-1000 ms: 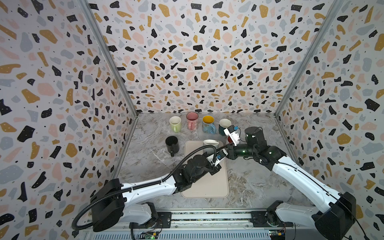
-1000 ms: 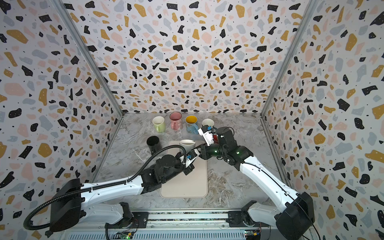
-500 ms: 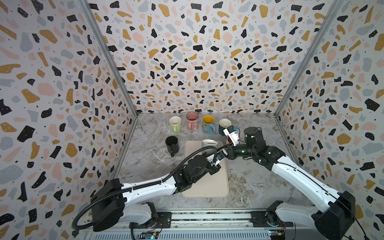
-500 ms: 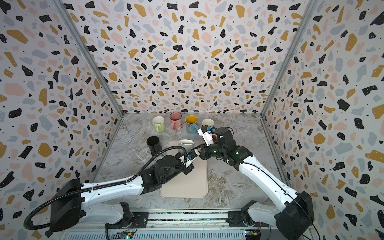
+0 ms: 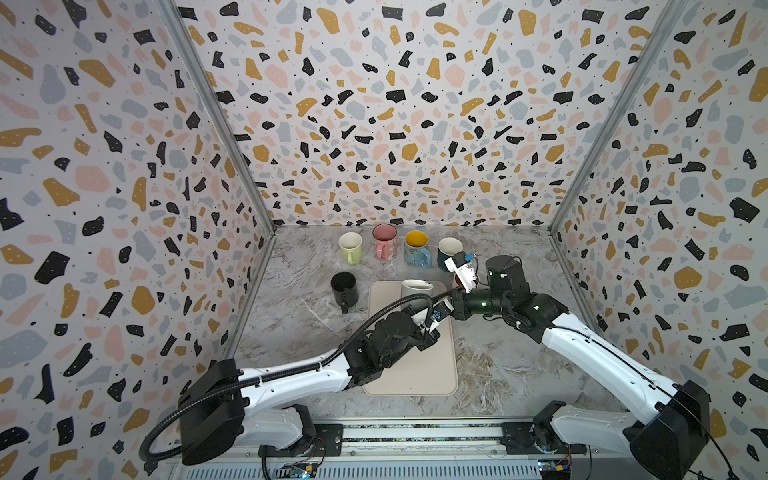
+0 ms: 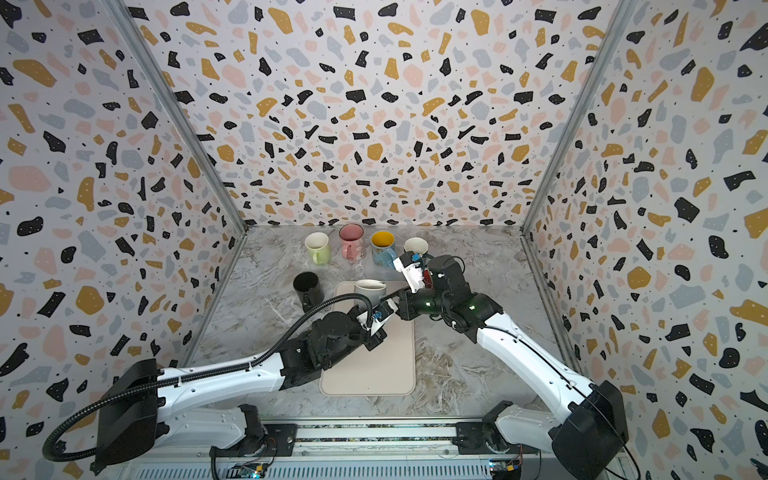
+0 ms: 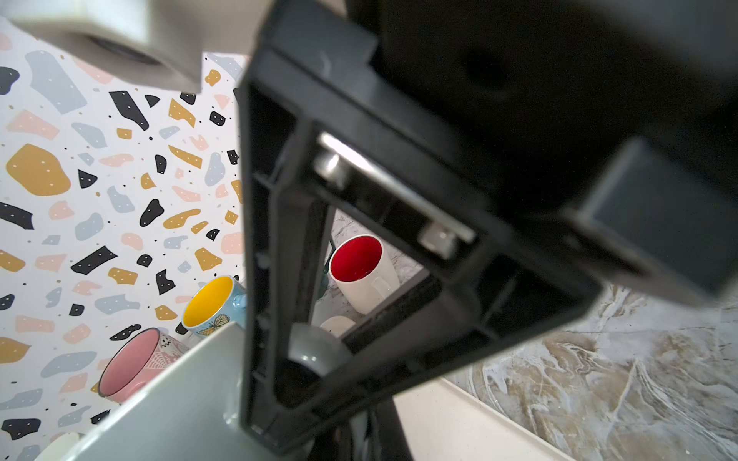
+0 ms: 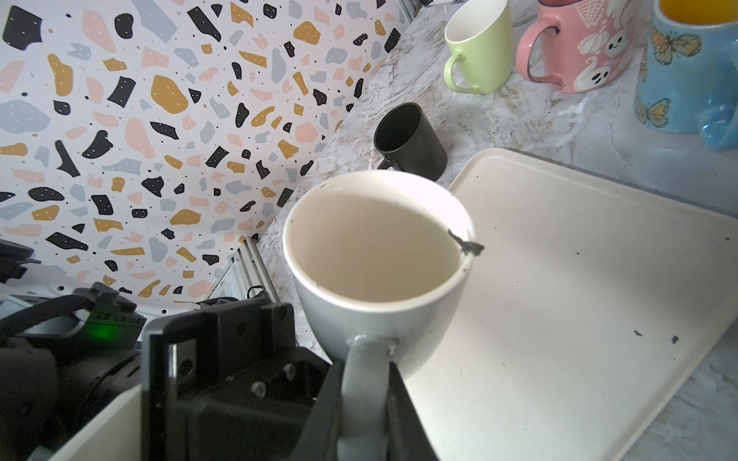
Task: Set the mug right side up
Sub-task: 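Grasp the grey mug's handle with the right gripper while the left releases it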
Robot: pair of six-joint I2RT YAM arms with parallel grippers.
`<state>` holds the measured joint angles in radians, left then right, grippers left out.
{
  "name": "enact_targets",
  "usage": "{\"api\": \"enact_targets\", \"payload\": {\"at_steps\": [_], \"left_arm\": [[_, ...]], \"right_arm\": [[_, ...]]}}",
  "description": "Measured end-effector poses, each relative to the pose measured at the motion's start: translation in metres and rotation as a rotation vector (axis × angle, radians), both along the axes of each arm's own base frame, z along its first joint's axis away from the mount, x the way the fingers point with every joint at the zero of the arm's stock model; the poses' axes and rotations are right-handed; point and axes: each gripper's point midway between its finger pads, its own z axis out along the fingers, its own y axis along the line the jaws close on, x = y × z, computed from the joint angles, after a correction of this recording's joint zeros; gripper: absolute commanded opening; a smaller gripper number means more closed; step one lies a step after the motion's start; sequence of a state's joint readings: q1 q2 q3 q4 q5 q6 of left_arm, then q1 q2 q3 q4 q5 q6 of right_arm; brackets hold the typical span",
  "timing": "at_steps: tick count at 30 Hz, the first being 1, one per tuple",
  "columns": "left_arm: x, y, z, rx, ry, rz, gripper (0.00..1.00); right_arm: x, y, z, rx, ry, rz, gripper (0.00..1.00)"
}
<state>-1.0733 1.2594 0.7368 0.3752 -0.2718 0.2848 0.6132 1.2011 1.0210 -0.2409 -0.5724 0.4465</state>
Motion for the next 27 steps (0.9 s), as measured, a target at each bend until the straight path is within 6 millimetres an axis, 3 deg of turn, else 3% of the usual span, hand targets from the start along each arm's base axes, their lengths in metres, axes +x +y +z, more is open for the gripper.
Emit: {"api": "enact_targets", "payload": {"at_steps": [11, 15, 19, 27], "left_arm": [[0.0, 0.005, 0.005, -0.003, -0.007, 0.02, 0.18], [-0.001, 0.008, 0.02, -0.041, -0.03, 0.025, 0.26], [-0.001, 0.012, 0.033, -0.075, -0.049, 0.041, 0.33], [-0.002, 0.017, 0.04, -0.095, -0.053, 0.047, 0.36]], "right_arm": [[0.002, 0.0, 0.0, 0.007, 0.008, -0.019, 0.0], [0.012, -0.009, -0.011, -0.024, 0.012, -0.078, 0.0], [0.01, -0.014, -0.027, -0.06, 0.046, -0.094, 0.0], [0.015, -0.019, -0.032, -0.07, 0.056, -0.128, 0.0]]}}
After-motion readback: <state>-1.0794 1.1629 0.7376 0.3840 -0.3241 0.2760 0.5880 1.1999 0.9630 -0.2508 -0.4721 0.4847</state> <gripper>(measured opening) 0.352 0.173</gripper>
